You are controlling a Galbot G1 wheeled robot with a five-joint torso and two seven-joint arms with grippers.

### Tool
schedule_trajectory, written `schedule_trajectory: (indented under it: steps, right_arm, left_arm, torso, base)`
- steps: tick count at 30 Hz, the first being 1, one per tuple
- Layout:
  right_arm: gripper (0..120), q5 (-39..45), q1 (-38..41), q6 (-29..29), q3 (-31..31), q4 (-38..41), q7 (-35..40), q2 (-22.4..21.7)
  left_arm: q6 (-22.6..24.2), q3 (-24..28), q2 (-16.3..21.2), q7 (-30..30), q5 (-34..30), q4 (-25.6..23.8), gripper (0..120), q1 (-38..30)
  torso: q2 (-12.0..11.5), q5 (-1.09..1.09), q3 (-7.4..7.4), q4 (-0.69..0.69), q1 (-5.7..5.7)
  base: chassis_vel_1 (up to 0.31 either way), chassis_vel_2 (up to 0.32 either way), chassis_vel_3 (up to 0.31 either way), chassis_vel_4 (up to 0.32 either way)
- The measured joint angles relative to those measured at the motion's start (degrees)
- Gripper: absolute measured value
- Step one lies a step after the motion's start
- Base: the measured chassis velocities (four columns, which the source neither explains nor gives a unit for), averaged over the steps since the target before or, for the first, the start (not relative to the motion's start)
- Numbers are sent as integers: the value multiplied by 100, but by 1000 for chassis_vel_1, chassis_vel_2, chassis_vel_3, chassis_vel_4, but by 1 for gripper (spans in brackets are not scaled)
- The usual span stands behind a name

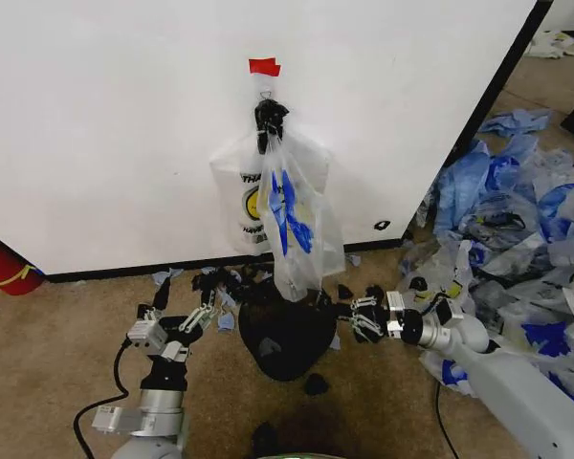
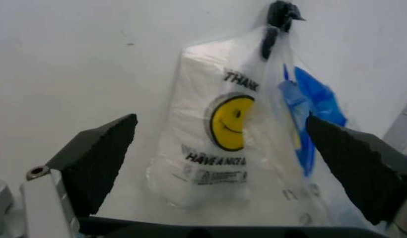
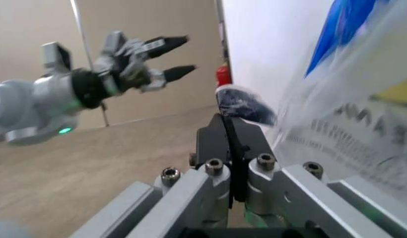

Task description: Pick up the garbage bag from the wall and place it over the trash bin.

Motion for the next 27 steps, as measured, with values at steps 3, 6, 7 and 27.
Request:
schedule_trajectory:
  steps: [3,6,7,27]
  right_arm:
    - [0,34,74,9,-3,-36,71,16]
    - [0,77,138,30,-7,-75,162,21]
    - [0,77,138,30,-7,-75,162,21]
    - [0,13,-409,-55,384,279,293,51]
  left_arm:
    - [4,91,62,75,-8,-16,100,-51]
    - [131,260,292,147,-267,-142,100,-287]
    - [131,260,292,147,-267,-142,100,-287]
    - [815,2795,2606,-313,-2595,740,100,-4487]
  torso:
    - [0,-2,0,0,0]
    - [0,-1,0,-1,0]
    - [0,-1,0,-1,0]
    - [0,-1,1,-2,1]
  base:
    - [0,0,0,0]
    - [0,0,0,0]
    - [0,0,0,0]
    - [0,0,0,0]
